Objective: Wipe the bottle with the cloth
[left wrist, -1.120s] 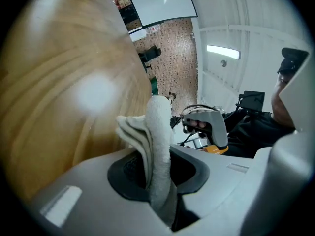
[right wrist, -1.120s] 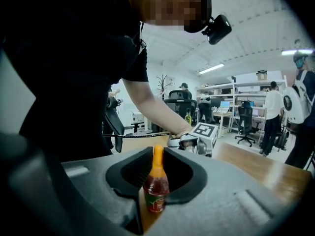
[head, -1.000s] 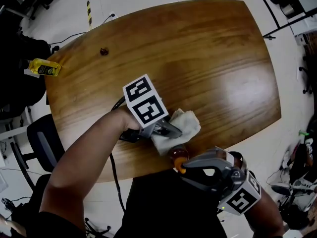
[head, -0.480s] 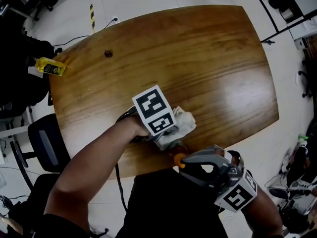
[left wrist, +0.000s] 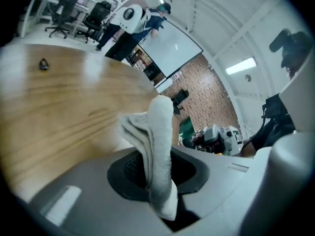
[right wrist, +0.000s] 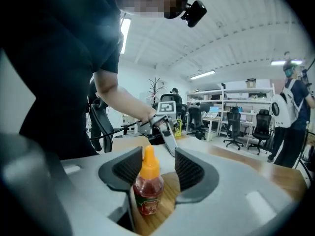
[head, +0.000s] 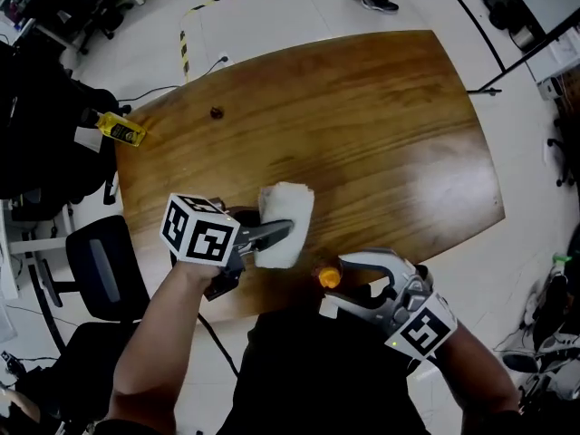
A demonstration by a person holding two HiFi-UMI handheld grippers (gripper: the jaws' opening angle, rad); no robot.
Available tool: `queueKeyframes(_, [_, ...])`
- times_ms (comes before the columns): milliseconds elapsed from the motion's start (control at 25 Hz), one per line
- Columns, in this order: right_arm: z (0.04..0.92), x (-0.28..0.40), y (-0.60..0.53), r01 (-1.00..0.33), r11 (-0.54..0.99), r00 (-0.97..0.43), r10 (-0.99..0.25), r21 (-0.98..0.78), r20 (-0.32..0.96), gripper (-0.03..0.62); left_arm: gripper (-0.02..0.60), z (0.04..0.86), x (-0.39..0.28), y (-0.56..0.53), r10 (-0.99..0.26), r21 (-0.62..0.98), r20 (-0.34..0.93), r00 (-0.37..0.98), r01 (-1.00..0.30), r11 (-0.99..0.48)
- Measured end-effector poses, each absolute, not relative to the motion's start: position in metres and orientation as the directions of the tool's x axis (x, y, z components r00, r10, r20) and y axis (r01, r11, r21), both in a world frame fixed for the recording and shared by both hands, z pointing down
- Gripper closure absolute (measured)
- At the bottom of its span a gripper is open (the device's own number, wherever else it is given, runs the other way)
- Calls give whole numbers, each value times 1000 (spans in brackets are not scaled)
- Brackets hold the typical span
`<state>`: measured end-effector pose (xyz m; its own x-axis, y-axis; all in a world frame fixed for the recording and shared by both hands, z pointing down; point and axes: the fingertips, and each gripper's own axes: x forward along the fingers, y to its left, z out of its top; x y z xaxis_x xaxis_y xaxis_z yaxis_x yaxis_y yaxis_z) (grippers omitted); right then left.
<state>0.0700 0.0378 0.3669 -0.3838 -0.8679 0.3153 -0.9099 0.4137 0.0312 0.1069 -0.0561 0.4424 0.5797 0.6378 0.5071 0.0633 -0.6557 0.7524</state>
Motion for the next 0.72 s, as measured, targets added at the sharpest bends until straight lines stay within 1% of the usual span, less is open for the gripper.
queueKeyframes(160, [372,67,47,-890,456,-436,-840,-16,323,391,483,400,85,-59,577,779,430,694,37,-626])
queueKeyframes(240, [377,65,50,-883,467,-456,-828,-49,326,355,483,387,78,-63,530,774,418,738,16,-633])
queueKeyframes(280, [381,64,51,-884,464,-454,-826,-55,334,355,483,383,75,-65,505,776,410,759,1,-631])
queueKeyframes(360, [391,62,53,-887,461,-442,-822,-36,360,356,483,375,69,-65,472,794,386,793,-25,-607])
queueKeyframes(440, [397,59,52,-889,458,-425,-826,3,370,356,483,366,65,-57,468,817,352,811,-23,-576])
queueKeyframes(480, [398,60,50,-894,448,-410,-837,23,362,360,483,360,64,-50,476,824,337,812,-9,-567])
queueKeyframes(600, [397,63,40,-903,425,-383,-862,63,331,431,483,346,62,-26,509,822,324,798,29,-569])
queueKeyframes(640, [398,63,38,-901,429,-386,-862,67,328,440,483,343,62,-19,517,820,327,791,34,-571])
queueKeyframes(680, [399,61,36,-898,434,-391,-860,67,328,462,483,340,62,-11,525,821,328,785,37,-569])
queueKeyframes(720, [399,60,35,-897,437,-394,-858,65,330,464,483,337,62,-4,534,825,327,780,41,-564])
